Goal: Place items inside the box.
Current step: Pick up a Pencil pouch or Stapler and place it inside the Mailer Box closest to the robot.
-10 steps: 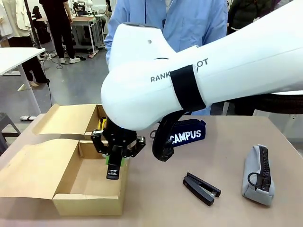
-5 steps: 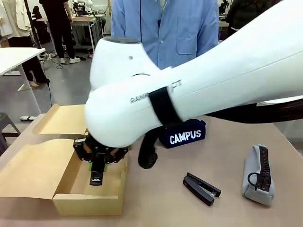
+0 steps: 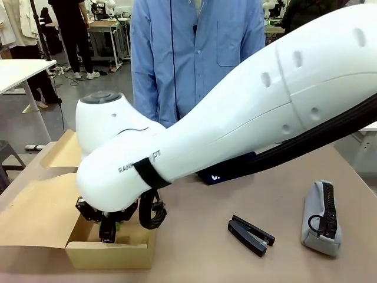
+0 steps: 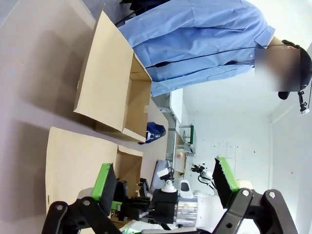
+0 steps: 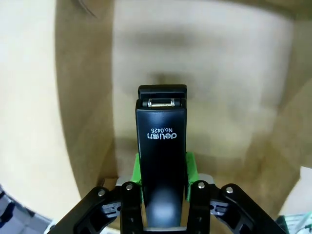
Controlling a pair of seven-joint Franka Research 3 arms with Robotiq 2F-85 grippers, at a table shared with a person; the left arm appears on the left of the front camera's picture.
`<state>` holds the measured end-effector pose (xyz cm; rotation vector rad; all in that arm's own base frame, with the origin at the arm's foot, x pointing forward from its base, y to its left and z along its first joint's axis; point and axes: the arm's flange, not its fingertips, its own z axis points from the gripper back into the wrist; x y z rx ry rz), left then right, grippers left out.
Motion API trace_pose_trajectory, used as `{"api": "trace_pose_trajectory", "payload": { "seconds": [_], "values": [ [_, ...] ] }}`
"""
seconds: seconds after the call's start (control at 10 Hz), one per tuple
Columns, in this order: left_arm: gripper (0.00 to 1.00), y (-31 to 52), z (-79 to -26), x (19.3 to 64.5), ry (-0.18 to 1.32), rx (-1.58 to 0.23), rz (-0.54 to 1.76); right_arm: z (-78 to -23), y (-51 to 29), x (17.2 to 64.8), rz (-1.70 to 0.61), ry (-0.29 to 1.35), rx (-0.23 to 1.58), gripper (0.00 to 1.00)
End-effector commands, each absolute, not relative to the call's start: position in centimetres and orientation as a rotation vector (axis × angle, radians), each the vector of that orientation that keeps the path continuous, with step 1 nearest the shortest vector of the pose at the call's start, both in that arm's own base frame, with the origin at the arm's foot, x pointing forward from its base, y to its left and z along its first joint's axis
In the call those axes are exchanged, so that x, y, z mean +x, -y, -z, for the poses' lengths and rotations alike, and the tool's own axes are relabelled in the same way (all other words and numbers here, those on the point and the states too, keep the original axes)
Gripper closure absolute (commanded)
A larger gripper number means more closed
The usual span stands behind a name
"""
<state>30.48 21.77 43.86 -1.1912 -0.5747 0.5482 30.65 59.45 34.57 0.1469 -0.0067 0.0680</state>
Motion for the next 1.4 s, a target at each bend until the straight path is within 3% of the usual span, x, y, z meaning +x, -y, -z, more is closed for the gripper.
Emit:
{"api": "trace_pose_trajectory", "payload": {
  "seconds": [0.0,0.3,0.4,1.0,1.3],
  "values": [
    [0.0,-21.8,-43.8,30.4,0.591,-1.199,-0.528,-34.6,-60.6,30.5,-0.009,0.03,0.103,0.63],
    [0.0,-21.8,-43.8,30.4,0.591,-1.199,-0.528,-34.2,-59.7,30.6,0.02,0.029,0.135,0.63],
    [0.0,-21.8,-43.8,30.4,0.591,-1.199,-0.528,-34.3,-59.3,30.4,0.014,0.038,0.16,0.04],
    [0.0,-21.8,-43.8,30.4,0.591,-1.199,-0.528,-37.0,-53.9,29.5,0.068,0.11,0.291,0.0],
    [0.0,-21.8,-43.8,30.4,0.591,-1.199,-0.528,-42.9,-48.4,27.6,0.001,0.148,0.41,0.0]
  ]
}}
